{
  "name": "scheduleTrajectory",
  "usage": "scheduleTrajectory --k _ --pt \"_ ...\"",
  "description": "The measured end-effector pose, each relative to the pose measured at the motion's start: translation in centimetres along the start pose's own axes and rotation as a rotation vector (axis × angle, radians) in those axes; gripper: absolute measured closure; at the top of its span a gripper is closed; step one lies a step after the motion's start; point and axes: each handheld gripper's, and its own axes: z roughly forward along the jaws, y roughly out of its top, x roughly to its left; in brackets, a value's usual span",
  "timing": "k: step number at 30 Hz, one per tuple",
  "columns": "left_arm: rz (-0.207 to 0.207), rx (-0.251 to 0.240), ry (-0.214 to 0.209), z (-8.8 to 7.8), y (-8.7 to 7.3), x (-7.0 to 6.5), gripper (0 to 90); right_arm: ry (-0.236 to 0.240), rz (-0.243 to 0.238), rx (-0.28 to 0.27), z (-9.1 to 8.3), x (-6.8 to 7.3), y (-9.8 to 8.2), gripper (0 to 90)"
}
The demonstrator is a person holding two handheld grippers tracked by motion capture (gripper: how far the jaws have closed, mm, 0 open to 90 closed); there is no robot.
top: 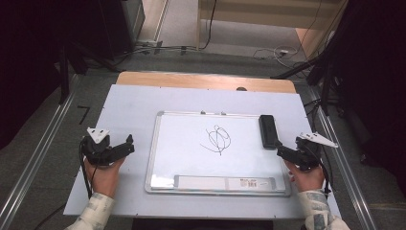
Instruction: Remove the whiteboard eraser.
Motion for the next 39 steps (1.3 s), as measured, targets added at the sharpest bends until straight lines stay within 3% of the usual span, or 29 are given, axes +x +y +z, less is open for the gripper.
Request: scheduleTrajectory --k 13,39 --pt "0.033 0.002 -0.004 0.2 -0.2 -0.5 1.4 -0.015 -0.036 -0.007 1.3 0.8 1.1 15.7" --pt "0.03 0.009 0.004 0.3 -0.3 -0.5 1.5 -0.038 -0.053 0.013 4.6 1.3 2.9 15.8"
